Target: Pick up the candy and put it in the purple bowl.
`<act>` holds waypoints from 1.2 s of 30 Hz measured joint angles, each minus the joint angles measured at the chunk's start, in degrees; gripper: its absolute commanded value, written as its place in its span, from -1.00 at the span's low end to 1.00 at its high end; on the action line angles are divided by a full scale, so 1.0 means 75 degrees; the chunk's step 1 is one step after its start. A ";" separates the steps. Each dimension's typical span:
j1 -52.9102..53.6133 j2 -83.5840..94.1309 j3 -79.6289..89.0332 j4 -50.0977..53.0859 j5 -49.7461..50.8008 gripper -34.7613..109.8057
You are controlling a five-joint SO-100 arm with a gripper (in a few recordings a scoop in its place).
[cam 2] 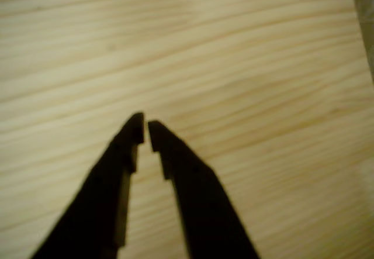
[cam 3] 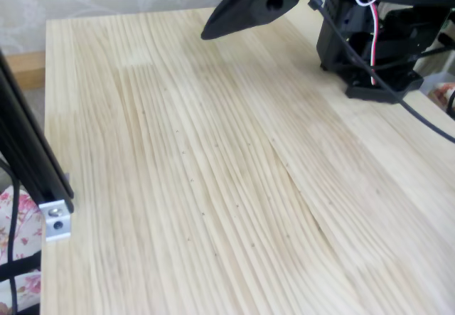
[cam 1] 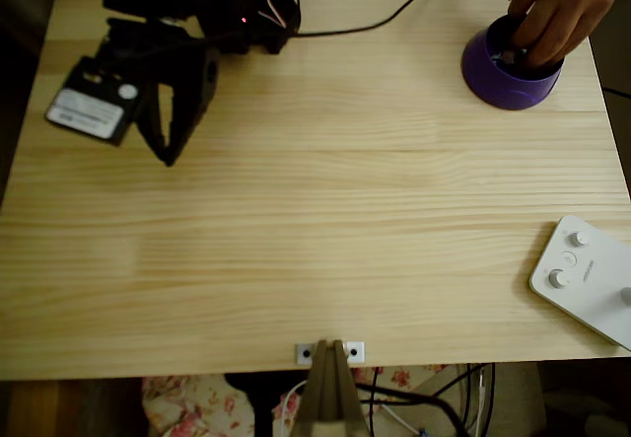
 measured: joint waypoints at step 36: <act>0.0668 0.0000 0.0000 0.1090 -0.0316 -0.52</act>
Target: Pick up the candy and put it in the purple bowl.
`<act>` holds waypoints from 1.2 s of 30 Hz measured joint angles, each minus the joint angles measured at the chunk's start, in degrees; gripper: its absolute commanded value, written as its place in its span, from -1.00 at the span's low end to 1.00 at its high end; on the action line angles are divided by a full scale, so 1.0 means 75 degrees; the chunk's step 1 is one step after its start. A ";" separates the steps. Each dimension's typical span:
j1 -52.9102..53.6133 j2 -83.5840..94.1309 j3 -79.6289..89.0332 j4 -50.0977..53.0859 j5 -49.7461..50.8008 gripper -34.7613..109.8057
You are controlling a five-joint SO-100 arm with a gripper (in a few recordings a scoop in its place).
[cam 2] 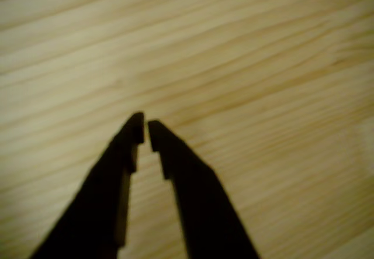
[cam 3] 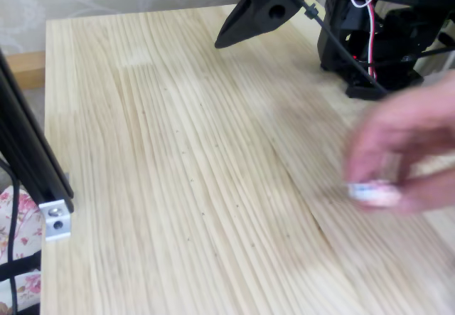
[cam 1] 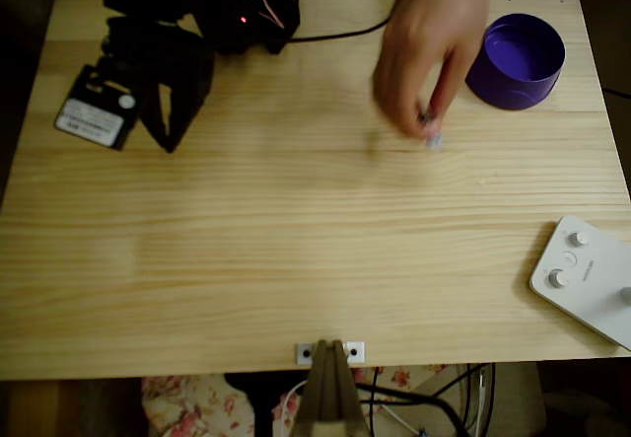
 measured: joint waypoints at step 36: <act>0.0129 0.0000 0.0000 0.0141 0.0223 -0.52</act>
